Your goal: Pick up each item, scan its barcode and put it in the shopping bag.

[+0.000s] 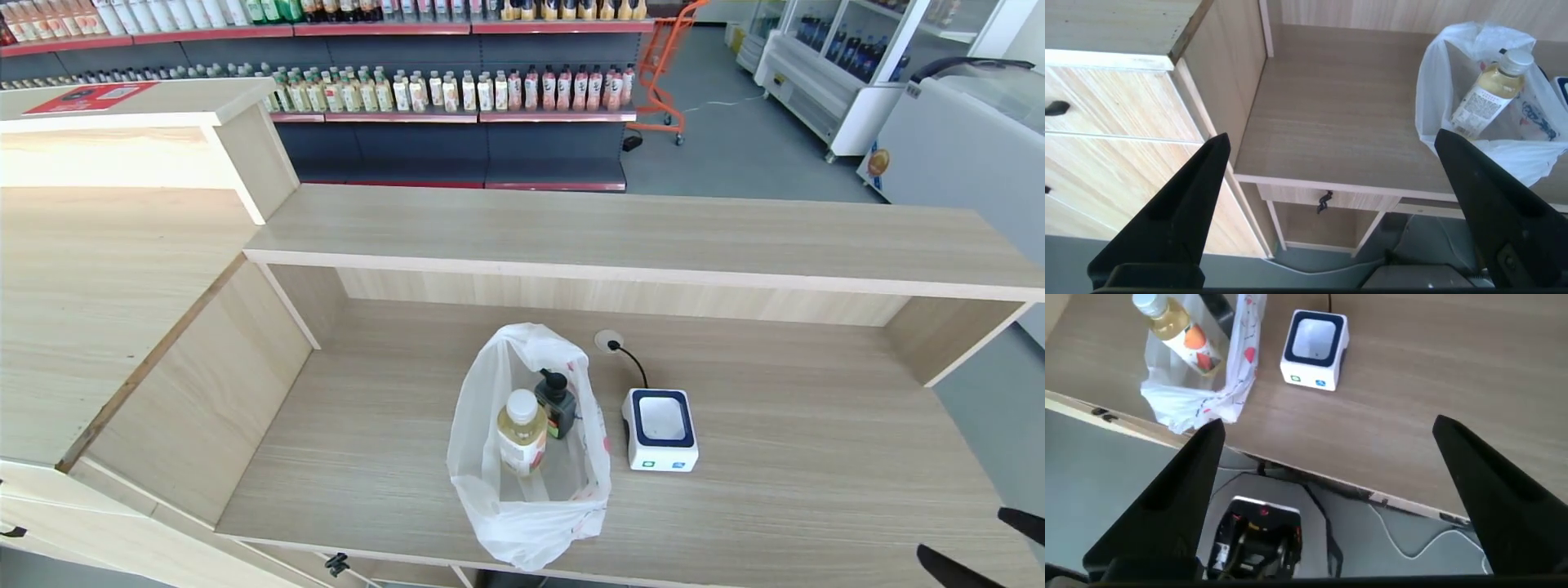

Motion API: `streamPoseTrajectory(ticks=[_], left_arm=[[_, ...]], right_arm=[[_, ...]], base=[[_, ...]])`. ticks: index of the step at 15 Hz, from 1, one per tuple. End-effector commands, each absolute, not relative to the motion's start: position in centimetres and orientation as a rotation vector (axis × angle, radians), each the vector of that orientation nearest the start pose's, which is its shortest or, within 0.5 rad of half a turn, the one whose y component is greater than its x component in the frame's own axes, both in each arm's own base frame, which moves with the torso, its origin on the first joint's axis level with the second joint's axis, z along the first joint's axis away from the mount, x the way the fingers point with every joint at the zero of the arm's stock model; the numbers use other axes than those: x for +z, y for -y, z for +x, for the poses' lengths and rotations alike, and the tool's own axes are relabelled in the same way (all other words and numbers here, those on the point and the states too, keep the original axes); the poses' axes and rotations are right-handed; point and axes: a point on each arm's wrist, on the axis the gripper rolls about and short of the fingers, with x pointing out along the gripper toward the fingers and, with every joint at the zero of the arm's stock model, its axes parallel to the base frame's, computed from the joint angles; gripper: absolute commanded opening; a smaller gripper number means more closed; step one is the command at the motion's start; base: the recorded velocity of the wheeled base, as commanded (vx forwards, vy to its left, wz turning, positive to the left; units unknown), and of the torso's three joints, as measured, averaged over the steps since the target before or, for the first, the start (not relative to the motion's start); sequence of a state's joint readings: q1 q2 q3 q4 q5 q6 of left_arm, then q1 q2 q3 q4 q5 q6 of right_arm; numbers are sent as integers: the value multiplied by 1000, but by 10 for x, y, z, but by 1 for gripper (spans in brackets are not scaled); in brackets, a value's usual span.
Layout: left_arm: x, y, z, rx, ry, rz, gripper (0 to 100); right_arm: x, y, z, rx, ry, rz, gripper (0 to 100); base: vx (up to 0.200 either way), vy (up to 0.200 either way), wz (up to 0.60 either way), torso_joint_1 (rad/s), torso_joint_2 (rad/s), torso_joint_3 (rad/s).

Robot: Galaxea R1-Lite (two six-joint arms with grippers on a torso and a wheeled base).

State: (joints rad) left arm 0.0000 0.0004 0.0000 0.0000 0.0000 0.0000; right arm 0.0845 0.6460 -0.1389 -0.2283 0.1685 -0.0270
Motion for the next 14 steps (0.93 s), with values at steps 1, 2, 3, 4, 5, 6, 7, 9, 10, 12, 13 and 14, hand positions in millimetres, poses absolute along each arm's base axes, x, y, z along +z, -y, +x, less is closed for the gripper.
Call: streamPoseTrajectory(ticks=[1, 2, 3, 4, 5, 6, 7, 9, 10, 12, 13, 14], left_arm=[[75, 0, -23, 0, 0, 0, 100], [75, 0, -23, 0, 0, 0, 100], [75, 0, -23, 0, 0, 0, 100], [75, 0, -23, 0, 0, 0, 100], [75, 0, -23, 0, 0, 0, 100], [75, 0, -23, 0, 0, 0, 100], [75, 0, -23, 0, 0, 0, 100], [75, 0, -23, 0, 0, 0, 100], [75, 0, -23, 0, 0, 0, 100], [75, 0, -23, 0, 0, 0, 100], [75, 0, -23, 0, 0, 0, 100], [75, 0, -23, 0, 0, 0, 100]], right_arm=[[77, -2, -15, 25, -125, -59, 100], [77, -2, -16, 30, -97, -70, 100], [75, -1, -23, 62, -6, -115, 100], [76, -1, -23, 66, -4, -104, 100], [76, -1, -23, 66, -5, -80, 100], [75, -1, -23, 65, -7, -63, 100], [75, -1, -23, 65, -7, -60, 100], [75, -1, -23, 65, -6, -63, 0], [75, -1, -23, 65, -7, -56, 0], [76, -1, -23, 65, -6, -55, 0], [75, -1, -23, 65, -7, -55, 0], [75, -1, -23, 65, -7, -55, 0]], base=[[0, 0, 0, 0, 0, 0], [0, 0, 0, 0, 0, 0], [0, 0, 0, 0, 0, 0], [0, 0, 0, 0, 0, 0], [0, 0, 0, 0, 0, 0], [0, 0, 0, 0, 0, 0], [0, 0, 0, 0, 0, 0], [0, 0, 0, 0, 0, 0], [0, 0, 0, 0, 0, 0], [0, 0, 0, 0, 0, 0], [0, 0, 0, 0, 0, 0], [0, 0, 0, 0, 0, 0]])
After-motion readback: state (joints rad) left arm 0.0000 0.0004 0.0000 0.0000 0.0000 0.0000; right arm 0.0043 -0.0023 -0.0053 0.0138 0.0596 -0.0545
